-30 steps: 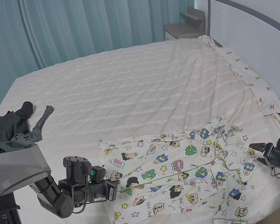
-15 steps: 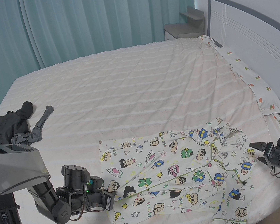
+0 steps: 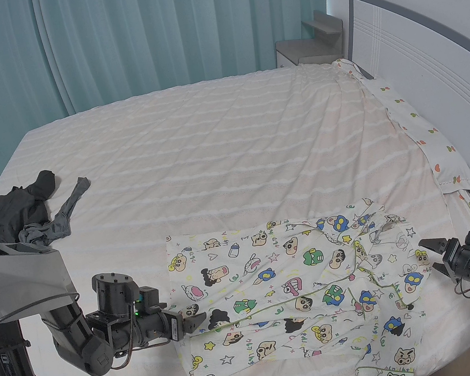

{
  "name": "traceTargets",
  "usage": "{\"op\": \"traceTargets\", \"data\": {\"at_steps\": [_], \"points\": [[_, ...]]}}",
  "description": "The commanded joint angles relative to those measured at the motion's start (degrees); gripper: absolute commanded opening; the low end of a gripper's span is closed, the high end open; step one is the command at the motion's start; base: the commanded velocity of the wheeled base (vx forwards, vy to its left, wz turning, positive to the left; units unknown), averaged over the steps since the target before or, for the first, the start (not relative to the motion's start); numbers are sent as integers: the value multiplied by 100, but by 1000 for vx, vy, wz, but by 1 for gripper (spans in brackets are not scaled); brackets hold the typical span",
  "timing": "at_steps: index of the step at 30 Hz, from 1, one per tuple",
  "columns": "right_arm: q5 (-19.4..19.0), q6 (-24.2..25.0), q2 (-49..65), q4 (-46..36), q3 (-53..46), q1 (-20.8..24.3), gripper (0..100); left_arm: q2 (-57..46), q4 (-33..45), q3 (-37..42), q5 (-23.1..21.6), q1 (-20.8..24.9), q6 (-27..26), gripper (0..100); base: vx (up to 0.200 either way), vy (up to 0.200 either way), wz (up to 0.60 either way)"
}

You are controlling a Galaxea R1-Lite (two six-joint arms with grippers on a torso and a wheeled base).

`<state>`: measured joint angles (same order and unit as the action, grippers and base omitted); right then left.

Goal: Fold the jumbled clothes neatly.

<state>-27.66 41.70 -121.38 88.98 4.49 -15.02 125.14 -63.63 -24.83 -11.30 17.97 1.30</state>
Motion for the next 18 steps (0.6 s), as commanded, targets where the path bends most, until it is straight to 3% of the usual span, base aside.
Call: {"op": "traceTargets", "data": {"at_steps": [1,3,4,8,11,14,18], "points": [[-11,4,-17,85,0,8,100,-60,-53,-742,357,-118,863,100,0,0,0],[-3,4,-17,85,-9,17,100,-33,27,-1050,506,-118,1223,100,0,0,0],[-3,-4,-17,85,-18,25,100,72,492,-1533,629,-118,1575,100,0,0,0],[-3,-4,-8,85,-36,34,100,178,1732,-2412,655,-118,1856,100,0,0,0],[-3,-4,-52,85,-27,34,100,371,2883,-3608,664,-118,2621,100,0,0,0],[-3,-4,-79,85,-18,25,100,714,3472,-4161,910,-197,2383,100,0,0,0],[-3,-4,-96,85,-9,34,100,986,3542,-4372,1209,-224,2076,100,0,0,0]]}}
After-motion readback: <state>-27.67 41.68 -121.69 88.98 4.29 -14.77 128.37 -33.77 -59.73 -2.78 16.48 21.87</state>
